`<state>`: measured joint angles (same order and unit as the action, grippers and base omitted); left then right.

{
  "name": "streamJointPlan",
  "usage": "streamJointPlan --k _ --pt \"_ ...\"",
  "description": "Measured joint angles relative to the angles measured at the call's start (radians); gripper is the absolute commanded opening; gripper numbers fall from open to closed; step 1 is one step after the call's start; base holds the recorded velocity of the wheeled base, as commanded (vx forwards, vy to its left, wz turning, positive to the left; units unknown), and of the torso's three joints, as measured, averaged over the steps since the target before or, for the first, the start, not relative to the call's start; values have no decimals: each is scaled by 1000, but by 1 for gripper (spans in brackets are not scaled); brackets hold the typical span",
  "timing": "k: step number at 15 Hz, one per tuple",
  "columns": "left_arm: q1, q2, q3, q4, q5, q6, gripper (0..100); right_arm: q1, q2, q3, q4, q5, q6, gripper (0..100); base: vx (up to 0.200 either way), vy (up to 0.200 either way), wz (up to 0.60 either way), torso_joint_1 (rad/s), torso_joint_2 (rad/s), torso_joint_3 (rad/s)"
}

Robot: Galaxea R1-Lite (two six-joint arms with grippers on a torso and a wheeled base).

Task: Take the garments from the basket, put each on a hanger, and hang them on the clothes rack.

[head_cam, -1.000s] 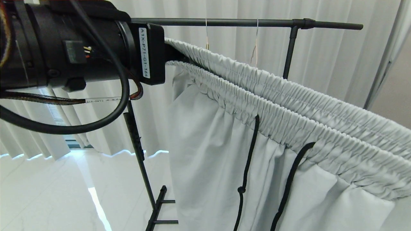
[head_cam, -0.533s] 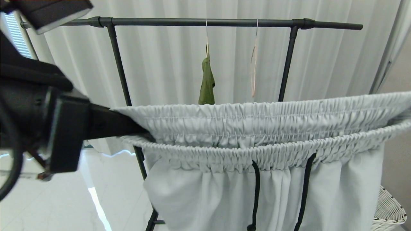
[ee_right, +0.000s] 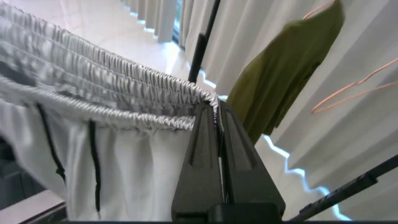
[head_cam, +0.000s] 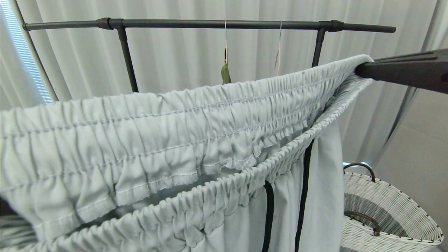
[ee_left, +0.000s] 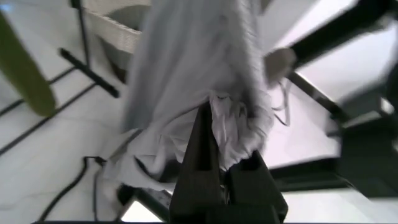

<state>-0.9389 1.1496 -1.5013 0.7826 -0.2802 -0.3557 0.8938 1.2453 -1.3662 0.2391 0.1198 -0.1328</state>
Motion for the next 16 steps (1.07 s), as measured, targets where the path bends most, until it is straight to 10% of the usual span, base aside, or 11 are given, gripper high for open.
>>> streamJointPlan --k 7,13,16 --pt "-73 -42 7 -1 7 -3 0 -62 11 5 1 -5 0 0 0 0 0 0 0 0" --pt "171 40 -26 -84 128 369 0 -189 -35 -135 261 -20 54 0 0 0 0 0 0 0" --pt "201 132 -31 -239 209 407 0 -143 -55 -176 345 -23 71 0 0 0 0 0 0 0"
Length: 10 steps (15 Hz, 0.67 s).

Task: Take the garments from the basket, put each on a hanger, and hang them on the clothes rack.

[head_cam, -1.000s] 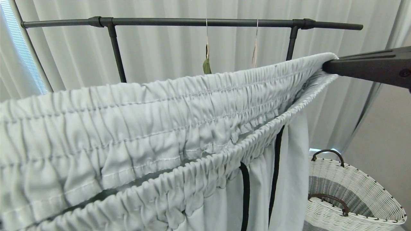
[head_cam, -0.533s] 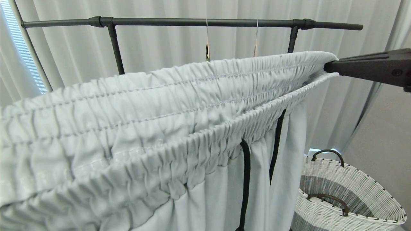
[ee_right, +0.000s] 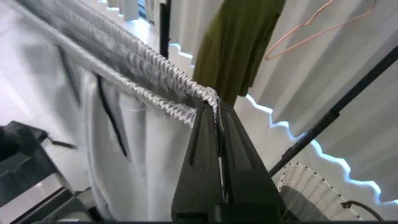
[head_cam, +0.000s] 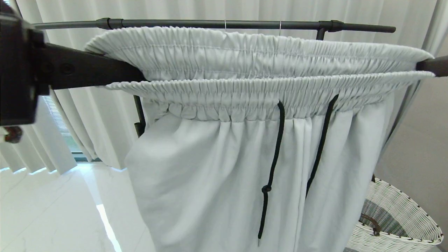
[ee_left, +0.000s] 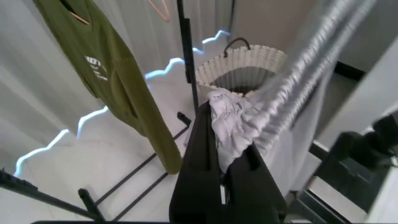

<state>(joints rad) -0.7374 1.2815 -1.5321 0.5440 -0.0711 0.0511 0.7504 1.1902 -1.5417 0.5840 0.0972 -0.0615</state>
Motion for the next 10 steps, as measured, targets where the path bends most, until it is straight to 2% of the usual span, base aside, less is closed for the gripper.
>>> streamJointPlan --k 3,10 --pt "-30 54 2 -20 28 -3 0 100 -21 33 51 -22 2 0 0 0 0 0 0 0" --pt "-11 64 18 -22 28 -5 0 75 -42 48 51 -35 27 0 0 0 0 0 0 0"
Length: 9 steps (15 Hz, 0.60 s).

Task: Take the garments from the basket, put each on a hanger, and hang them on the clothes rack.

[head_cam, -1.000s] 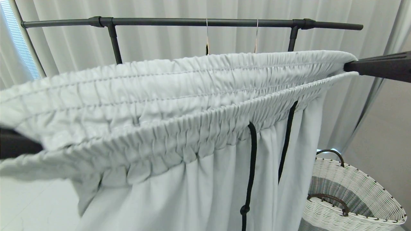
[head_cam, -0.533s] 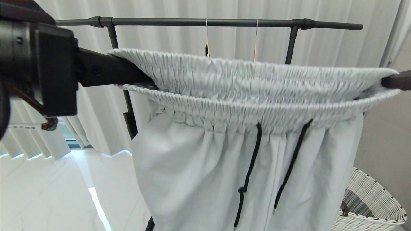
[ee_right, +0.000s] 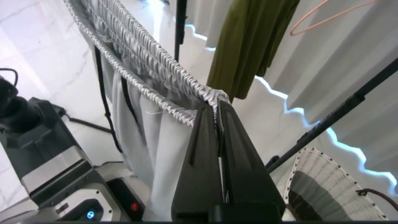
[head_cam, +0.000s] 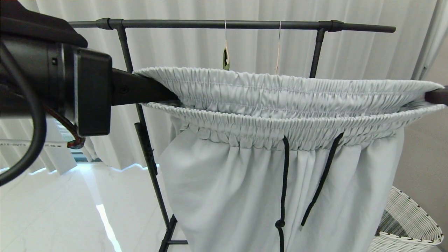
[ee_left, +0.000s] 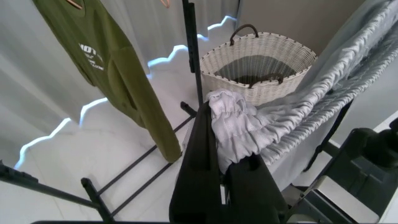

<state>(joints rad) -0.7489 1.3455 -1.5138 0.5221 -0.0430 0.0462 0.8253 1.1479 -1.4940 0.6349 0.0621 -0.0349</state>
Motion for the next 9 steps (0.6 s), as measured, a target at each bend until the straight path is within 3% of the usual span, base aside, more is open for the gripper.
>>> streamJointPlan --k 5,6,9 --pt "0 -4 1 0 0 0 0 -1 -10 13 1 0 -1 0 0 0 0 0 0 0" --pt "-1 -5 2 0 0 0 0 -1 -11 13 1 0 -1 100 0 0 0 0 0 0" --pt "-3 -6 7 1 0 1 0 -1 -15 21 0 0 -2 100 0 0 0 0 0 0"
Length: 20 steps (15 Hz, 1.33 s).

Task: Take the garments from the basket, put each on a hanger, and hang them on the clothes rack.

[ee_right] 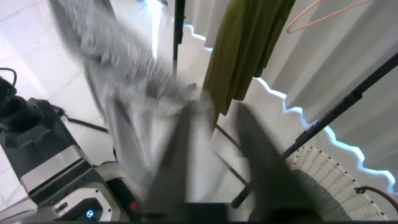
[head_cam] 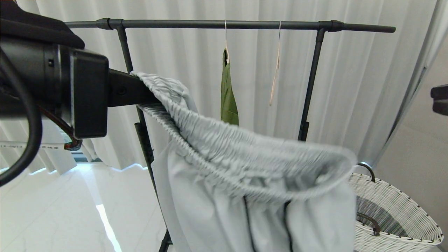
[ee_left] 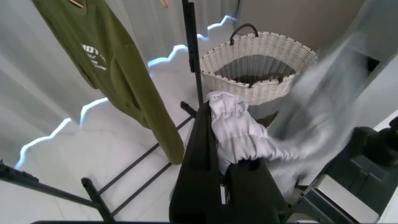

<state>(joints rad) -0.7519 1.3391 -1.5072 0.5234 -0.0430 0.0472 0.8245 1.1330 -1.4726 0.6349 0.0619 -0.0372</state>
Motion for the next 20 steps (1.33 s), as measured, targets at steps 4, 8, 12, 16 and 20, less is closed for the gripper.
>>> streamJointPlan --k 4,8,12,16,20 --pt "2 -1 22 1 57 7 0 -4 -24 68 -6 -45 -3 100 0 0 0 0 0 0" --pt "8 -3 104 0 321 9 0 -106 -20 107 114 -340 -3 100 0 0 0 0 0 0" --pt "44 -46 219 -8 356 25 0 -246 -20 166 122 -398 -42 100 0 0 0 0 0 0" --pt "123 -75 294 -126 357 85 0 -362 -47 243 120 -490 -106 100 0 0 0 0 0 0" --pt "177 -89 393 -232 357 188 0 -413 -66 261 118 -487 -100 100 0 0 0 21 -94 -76"
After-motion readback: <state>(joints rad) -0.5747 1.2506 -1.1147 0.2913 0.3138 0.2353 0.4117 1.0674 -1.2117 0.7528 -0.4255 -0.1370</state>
